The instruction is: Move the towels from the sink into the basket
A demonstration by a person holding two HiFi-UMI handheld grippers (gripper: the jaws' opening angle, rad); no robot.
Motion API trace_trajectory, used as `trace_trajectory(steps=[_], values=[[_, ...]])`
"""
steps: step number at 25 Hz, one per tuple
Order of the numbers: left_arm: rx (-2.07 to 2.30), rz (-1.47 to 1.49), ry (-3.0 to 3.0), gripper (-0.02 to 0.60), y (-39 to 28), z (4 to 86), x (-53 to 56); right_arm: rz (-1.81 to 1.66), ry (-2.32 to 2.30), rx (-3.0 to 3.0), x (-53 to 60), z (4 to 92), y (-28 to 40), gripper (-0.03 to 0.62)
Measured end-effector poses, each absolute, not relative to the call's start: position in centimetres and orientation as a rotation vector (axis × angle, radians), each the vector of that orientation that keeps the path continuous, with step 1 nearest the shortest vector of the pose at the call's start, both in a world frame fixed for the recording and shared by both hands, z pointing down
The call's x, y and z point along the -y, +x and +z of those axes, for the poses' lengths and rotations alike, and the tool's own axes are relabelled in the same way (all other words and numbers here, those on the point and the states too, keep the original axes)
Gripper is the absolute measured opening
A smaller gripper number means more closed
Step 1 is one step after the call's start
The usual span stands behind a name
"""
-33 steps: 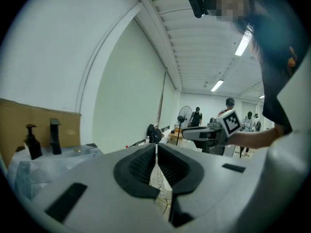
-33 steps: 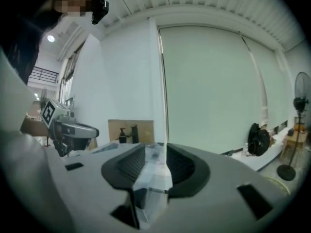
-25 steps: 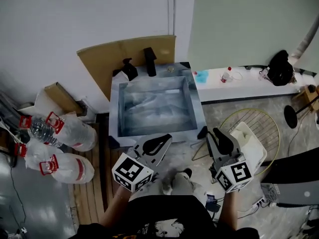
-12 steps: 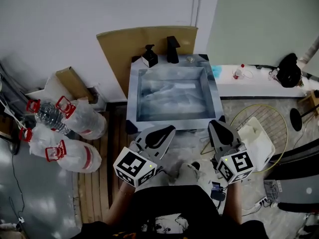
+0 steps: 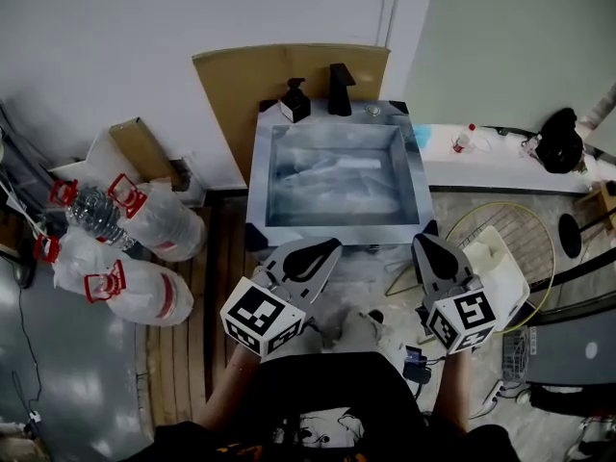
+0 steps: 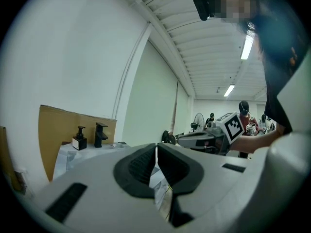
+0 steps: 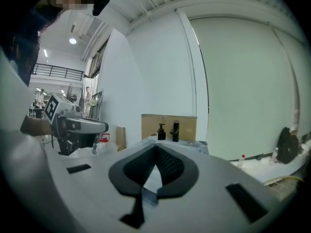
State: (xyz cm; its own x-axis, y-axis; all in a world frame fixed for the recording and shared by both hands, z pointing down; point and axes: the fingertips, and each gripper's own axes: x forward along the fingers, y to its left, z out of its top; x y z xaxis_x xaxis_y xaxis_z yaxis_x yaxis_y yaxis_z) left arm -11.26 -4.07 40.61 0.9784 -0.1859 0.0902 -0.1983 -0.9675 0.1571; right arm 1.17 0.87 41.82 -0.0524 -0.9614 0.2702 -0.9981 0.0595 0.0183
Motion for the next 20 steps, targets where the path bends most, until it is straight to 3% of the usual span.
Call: trace_trajectory(steps=[20], values=[[0.250,0.114,2.958,0.014,-9.9,40.8,3.4,0.278,2.020,2.075,-1.6,42.4,2.5,0.003]])
